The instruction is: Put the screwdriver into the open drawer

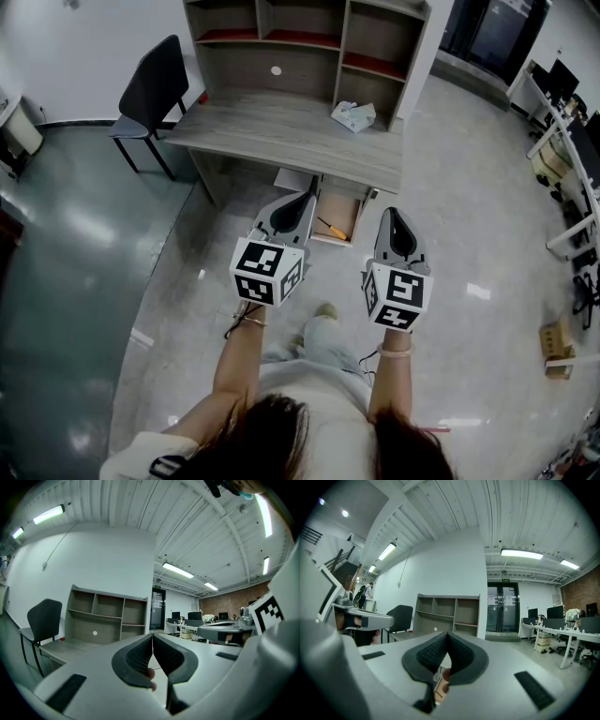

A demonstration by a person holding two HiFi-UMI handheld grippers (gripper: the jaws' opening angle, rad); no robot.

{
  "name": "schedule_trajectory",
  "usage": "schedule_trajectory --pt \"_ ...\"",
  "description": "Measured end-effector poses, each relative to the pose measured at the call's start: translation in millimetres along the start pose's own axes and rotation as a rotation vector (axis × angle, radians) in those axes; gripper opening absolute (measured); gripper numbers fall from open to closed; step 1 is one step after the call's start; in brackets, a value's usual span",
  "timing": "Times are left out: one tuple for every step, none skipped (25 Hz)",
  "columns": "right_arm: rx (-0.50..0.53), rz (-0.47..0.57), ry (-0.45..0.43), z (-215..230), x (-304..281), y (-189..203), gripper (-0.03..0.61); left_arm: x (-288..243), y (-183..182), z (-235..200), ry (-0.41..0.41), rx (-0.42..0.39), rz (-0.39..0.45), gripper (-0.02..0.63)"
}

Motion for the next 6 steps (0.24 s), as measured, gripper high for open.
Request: schedule_trajectory --pt "0.001 -0.002 -0.001 -0.1 -0.2 0.3 0.026 -0.4 0.0 0.5 0.002 -0.002 -0.002 0.018" --pt "0.003 -0.004 -0.002 -0.1 -0.5 0.6 0.026 -0.9 0.0 0.8 0.003 -0.003 -0.003 0.018" --pt "0.003 -0.005 -0.002 0.1 -1.0 0.6 0.026 -1.4 -0.1 0.7 0.005 -0.003 -0.003 0.018" --pt "0.003 -0.004 -0.003 0.2 -1.6 0.5 0.026 -2.0 -0.2 0.3 0.006 -0.003 -0.002 0.018" --pt "0.003 -0.004 -0.003 0.5 -2.2 0.4 0.026 -2.6 -0.3 -0.3 0.008 -0.002 -0.001 0.018" --pt "0.002 -0.004 -0.003 0.7 -2.9 0.2 0.026 -3.2 -0.5 -0.9 0.010 0.000 0.001 0.018"
Point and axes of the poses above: the fingertips, and each gripper's own axes: x backward along the fingers, z to its right, y out of its underside, the point moved 10 cm from there along x, backward along the fingers, and after that the axes turned 10 degrees about y, right-handed, at the moved point
